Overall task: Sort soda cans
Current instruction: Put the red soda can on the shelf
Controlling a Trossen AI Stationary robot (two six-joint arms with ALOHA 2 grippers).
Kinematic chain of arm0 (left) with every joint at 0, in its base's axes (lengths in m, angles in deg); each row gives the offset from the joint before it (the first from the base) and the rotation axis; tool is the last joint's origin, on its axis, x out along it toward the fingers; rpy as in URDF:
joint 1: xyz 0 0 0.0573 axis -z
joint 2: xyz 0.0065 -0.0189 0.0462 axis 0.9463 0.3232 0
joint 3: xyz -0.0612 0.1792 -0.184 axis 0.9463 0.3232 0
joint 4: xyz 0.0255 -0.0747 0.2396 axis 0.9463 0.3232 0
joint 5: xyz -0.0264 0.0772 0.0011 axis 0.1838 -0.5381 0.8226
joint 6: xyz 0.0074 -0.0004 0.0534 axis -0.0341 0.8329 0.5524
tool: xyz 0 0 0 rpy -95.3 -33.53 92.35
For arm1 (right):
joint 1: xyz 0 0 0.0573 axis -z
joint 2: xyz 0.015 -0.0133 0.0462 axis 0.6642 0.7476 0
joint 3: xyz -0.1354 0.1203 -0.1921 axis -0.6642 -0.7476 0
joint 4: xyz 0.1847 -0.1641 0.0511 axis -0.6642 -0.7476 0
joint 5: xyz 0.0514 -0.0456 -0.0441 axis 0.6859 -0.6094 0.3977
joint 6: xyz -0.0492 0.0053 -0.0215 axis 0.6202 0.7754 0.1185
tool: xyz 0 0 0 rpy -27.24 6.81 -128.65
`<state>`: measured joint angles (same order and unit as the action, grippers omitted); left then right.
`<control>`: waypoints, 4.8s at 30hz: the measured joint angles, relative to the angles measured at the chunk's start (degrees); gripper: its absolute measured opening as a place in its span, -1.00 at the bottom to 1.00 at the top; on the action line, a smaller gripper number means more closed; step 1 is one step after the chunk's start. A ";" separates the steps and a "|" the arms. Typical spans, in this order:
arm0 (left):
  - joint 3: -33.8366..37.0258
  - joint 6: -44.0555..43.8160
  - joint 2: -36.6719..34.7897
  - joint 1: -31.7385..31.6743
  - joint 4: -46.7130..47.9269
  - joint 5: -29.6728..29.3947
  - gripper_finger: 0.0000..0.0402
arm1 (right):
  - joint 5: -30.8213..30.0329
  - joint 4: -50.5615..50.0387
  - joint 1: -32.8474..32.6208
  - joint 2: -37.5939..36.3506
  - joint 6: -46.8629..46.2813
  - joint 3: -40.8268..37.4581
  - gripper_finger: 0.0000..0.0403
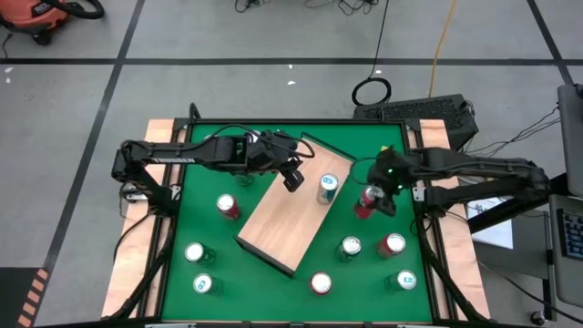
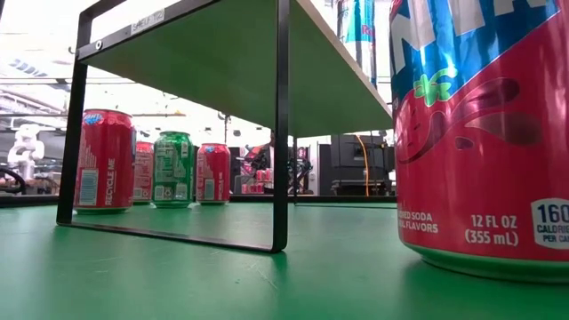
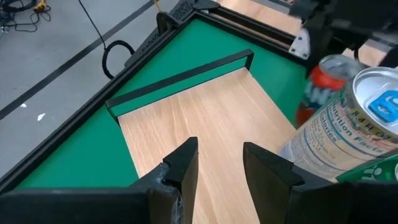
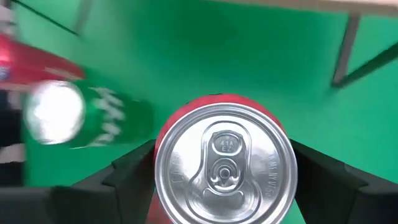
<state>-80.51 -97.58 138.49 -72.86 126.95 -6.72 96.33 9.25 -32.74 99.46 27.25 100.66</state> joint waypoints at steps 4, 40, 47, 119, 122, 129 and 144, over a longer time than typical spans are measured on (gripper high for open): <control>0.01 0.11 -1.33 -0.42 -2.01 0.00 -0.37 | 2.20 -4.70 0.00 -1.90 0.69 6.89 0.45; 0.01 -23.10 -5.42 -1.51 -40.42 24.04 0.60 | 1.07 21.89 0.03 3.17 15.82 36.89 0.45; 0.01 -27.60 -5.39 -1.92 -37.69 24.12 0.60 | 5.59 25.53 -0.01 7.37 15.62 36.89 0.45; 0.05 -26.53 -3.95 -4.77 -35.42 62.37 0.43 | 14.84 39.32 0.04 17.67 7.37 36.87 0.51; 0.05 -26.62 -3.95 -5.14 -35.64 62.39 0.42 | 14.80 39.42 0.04 17.65 5.53 36.87 0.58; 0.05 -26.54 -3.95 -6.38 -38.08 60.89 0.41 | 13.57 39.39 0.11 17.21 -4.69 36.89 0.72; 0.03 3.43 -4.29 -5.43 -39.37 21.62 0.41 | -12.60 38.49 0.13 13.28 -25.13 36.87 0.74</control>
<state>-80.48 -94.15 134.20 -78.29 87.58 14.90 83.74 47.73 -32.61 112.74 2.13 137.53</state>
